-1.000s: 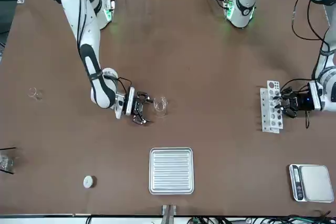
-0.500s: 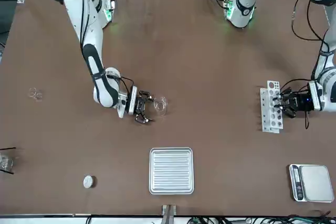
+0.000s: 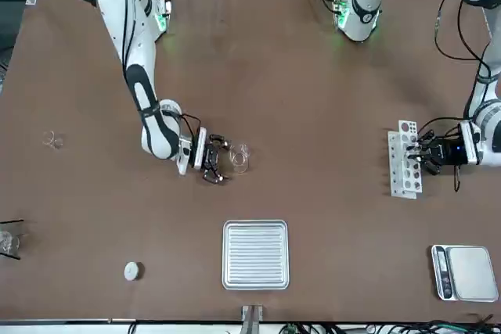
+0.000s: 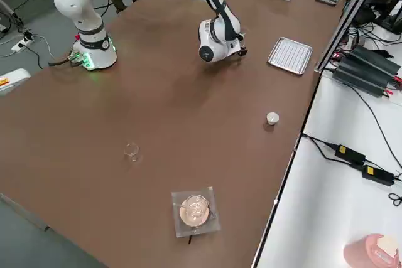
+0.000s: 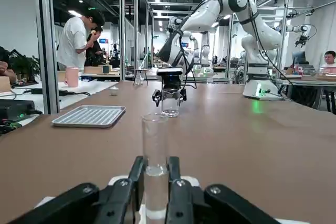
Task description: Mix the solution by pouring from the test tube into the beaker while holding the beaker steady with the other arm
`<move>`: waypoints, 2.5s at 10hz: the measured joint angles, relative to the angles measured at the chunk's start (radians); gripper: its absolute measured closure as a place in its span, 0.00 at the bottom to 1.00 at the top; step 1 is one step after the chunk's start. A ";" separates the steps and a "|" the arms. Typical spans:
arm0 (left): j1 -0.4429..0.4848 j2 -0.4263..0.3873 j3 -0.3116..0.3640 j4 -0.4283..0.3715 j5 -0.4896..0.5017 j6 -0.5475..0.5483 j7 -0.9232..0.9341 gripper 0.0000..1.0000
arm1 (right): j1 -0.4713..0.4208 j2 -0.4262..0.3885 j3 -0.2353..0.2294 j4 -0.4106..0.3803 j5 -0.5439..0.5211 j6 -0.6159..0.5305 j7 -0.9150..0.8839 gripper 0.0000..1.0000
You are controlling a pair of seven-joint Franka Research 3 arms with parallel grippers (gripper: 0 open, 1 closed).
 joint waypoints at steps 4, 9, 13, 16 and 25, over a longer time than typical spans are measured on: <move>0.000 -0.005 -0.003 0.001 0.000 -0.003 0.000 0.79 | 0.013 0.002 0.003 0.000 0.002 0.000 0.000 0.00; 0.000 -0.037 -0.013 0.000 0.005 -0.023 -0.030 0.79 | 0.027 0.003 0.013 -0.001 0.016 0.001 0.000 0.00; 0.000 -0.054 -0.020 0.001 0.005 -0.044 -0.032 0.79 | 0.027 0.003 0.017 -0.001 0.018 0.001 0.000 0.07; 0.000 -0.067 -0.026 0.000 0.005 -0.061 -0.033 0.79 | 0.027 0.004 0.017 -0.001 0.018 0.009 0.000 0.15; 0.008 -0.083 -0.039 0.000 0.004 -0.081 -0.035 0.79 | 0.027 0.004 0.026 0.000 0.019 0.015 0.000 0.29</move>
